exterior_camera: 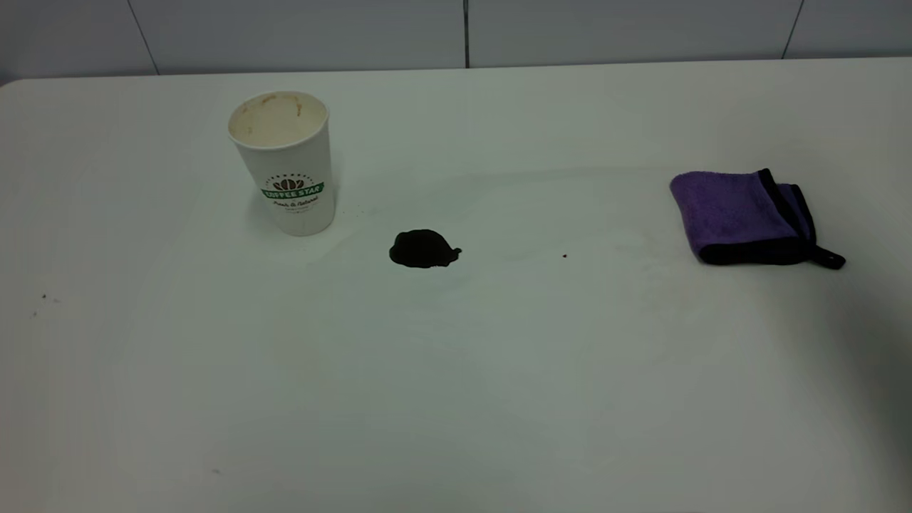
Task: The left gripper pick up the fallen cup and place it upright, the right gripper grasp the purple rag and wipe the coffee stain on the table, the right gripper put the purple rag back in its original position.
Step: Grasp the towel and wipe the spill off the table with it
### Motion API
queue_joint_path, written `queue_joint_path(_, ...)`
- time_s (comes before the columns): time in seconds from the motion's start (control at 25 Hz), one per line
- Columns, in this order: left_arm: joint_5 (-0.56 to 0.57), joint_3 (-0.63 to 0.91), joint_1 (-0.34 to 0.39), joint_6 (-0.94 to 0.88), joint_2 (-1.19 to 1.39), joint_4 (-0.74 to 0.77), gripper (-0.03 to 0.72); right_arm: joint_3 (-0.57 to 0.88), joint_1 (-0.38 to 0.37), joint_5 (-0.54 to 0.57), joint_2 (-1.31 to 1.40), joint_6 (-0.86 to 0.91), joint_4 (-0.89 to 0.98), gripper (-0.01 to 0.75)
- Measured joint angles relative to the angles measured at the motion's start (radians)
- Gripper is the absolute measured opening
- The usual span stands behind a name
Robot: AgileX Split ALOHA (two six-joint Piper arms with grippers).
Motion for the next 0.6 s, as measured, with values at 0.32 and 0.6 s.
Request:
queue_joint_path(0.32,0.001,0.000,0.000,0.000,0.000,0.000,0.501,-0.350,0.071,-0.020,0.511,-0.025,-0.009,0.728)
queue_joint_path(0.6,0.001,0.000,0.000,0.000,0.000,0.000,0.501,-0.643,0.097,0.071,0.767,-0.033,-0.047,0.727)
